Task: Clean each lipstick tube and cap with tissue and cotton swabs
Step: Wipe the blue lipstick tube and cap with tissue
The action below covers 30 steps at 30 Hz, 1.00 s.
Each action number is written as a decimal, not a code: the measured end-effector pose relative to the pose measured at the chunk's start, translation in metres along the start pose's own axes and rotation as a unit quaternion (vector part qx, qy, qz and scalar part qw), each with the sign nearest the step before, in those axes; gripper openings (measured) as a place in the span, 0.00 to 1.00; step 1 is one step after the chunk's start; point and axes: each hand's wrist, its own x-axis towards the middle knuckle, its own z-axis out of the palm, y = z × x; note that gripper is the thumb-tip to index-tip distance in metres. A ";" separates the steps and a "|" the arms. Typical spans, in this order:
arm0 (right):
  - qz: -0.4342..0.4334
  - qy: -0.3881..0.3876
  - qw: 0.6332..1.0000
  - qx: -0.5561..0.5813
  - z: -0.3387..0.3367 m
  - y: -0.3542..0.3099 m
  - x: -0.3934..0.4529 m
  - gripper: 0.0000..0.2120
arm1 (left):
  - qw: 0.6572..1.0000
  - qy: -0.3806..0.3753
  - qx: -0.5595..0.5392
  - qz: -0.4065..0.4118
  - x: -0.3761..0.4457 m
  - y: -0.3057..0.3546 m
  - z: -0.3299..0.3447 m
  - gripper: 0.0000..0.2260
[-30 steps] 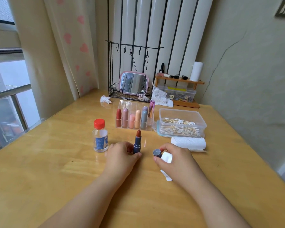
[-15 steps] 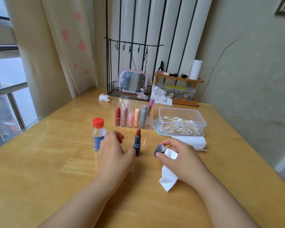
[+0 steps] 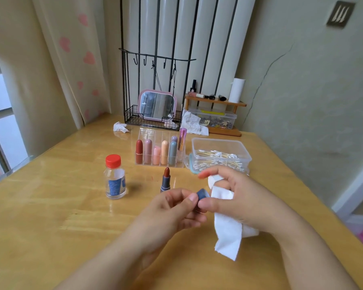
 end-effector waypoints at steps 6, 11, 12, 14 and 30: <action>0.039 0.014 0.998 -0.041 -0.026 -0.008 -0.010 0.13 | 0.997 0.024 -0.079 0.011 0.001 0.005 -0.001 0.16; -0.022 -0.025 0.993 -0.118 -0.020 -0.002 -0.023 0.18 | 0.996 0.030 -0.082 0.020 0.001 0.005 0.000 0.14; -0.030 -0.032 0.991 -0.125 -0.017 -0.001 -0.025 0.17 | 0.996 0.031 -0.079 0.019 0.001 0.004 0.000 0.14; -0.042 -0.028 0.991 -0.121 -0.009 0.002 -0.028 0.16 | 0.997 0.027 -0.066 0.016 0.001 0.002 0.000 0.14; 0.033 0.077 0.993 0.089 0.012 0.022 -0.028 0.08 | 0.991 -0.055 0.092 0.079 -0.002 -0.002 0.005 0.10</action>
